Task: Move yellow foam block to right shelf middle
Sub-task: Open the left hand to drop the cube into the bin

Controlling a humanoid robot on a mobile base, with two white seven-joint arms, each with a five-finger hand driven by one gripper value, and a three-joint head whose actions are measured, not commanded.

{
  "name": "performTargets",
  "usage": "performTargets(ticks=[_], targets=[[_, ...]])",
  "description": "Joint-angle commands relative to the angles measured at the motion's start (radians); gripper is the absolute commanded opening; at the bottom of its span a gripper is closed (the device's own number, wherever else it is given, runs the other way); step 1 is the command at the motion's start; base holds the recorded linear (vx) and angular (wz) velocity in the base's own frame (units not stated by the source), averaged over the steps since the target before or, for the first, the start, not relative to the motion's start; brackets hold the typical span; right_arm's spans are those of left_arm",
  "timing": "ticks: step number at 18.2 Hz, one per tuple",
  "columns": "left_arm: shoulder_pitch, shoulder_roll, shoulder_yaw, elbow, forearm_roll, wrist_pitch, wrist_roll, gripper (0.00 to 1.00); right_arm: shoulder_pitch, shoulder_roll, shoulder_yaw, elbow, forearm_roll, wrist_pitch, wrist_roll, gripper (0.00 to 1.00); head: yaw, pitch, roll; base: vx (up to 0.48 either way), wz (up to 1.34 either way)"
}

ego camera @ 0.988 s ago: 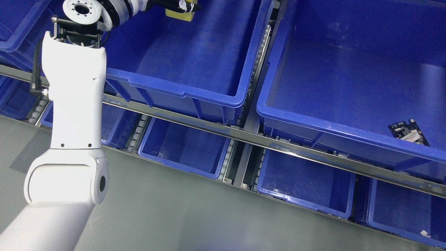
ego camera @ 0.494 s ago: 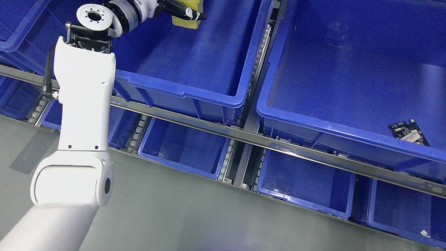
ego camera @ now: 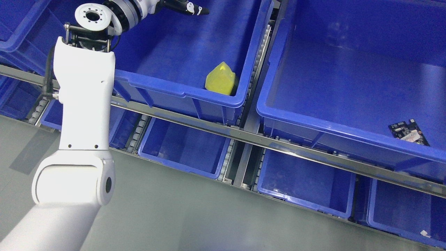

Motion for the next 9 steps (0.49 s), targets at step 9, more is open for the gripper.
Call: performTargets(ticks=[9], targets=[[0.126, 0.011, 0.165, -0.072, 0.012, -0.254, 0.368, 1.0, 0.002, -0.017, 0.0, -0.017, 0.003, 0.0, 0.0, 1.0, 0.0, 0.0, 0.0, 0.0, 0.0]])
